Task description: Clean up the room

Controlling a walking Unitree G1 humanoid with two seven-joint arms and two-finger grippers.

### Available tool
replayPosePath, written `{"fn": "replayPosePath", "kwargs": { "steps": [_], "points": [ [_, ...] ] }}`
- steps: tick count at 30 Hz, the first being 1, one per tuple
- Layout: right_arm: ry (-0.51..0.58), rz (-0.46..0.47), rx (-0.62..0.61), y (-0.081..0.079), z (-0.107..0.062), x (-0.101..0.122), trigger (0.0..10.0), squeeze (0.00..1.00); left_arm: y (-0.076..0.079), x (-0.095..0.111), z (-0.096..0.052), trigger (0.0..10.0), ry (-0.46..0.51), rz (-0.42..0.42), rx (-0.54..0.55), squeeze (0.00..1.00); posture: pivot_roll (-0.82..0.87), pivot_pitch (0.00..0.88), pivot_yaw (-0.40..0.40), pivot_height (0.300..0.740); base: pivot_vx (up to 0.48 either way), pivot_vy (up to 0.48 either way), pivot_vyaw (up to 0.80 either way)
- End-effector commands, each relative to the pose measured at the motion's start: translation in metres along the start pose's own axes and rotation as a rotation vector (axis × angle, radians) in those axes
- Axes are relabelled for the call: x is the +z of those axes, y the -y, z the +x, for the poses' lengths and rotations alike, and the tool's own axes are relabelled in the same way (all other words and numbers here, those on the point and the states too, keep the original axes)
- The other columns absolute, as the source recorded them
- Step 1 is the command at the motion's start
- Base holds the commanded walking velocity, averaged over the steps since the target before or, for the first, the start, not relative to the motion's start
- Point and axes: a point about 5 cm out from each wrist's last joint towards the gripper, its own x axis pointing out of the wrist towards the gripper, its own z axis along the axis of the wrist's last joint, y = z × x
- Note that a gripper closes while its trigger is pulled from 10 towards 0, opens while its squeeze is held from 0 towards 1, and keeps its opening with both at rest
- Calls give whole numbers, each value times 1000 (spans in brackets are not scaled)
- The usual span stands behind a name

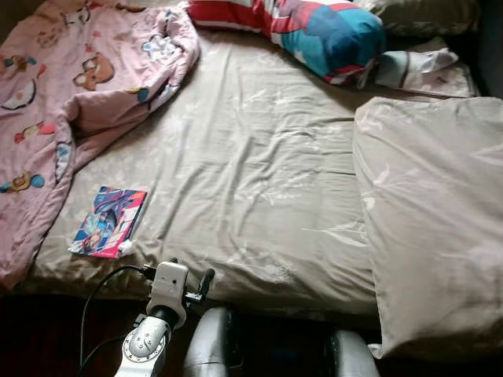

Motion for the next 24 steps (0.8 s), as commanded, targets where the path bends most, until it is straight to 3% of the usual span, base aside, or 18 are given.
{"fn": "replayPosePath", "kwargs": {
  "steps": [1,5,7,8,9,11,14,17,20,24],
  "points": [
    [-49,4,17,-1,-5,-14,10000,0,0,-8,-5,10000,-36,1,0,0,-98,254,84,641,0,0,0],
    [-94,62,59,-9,-12,-23,10000,0,1,-7,-5,10000,-32,-1,1,0,-98,245,74,641,0,0,0],
    [-137,81,186,-28,-28,-38,10000,0,2,-7,-5,10000,-30,-4,4,0,-92,239,66,641,0,0,0],
    [-137,81,186,-28,-28,-38,10000,0,2,-7,-5,10000,-30,-4,4,0,-92,239,66,641,0,0,0],
    [-148,89,239,-35,-35,-44,10000,0,3,-7,-5,10000,-29,-5,5,0,-88,238,65,641,0,0,0],
    [-172,143,428,-60,-67,-61,10000,0,4,-5,-4,10000,-22,-10,11,0,-90,234,60,641,0,0,0],
    [-152,174,567,-77,-89,-65,10000,0,4,-4,-4,10000,-14,-14,14,0,-90,234,60,641,0,0,0],
    [-82,281,712,-102,-115,-54,10000,0,4,-2,-3,10000,-3,-17,15,0,-99,228,61,641,0,0,0],
    [70,334,875,-127,-140,-24,10000,0,3,2,-2,10000,24,-28,21,0,-96,221,59,641,0,0,0],
    [256,447,907,-138,-153,22,10000,0,5,6,0,10000,42,-40,20,0,-90,214,52,641,0,0,0]
  ]
}}
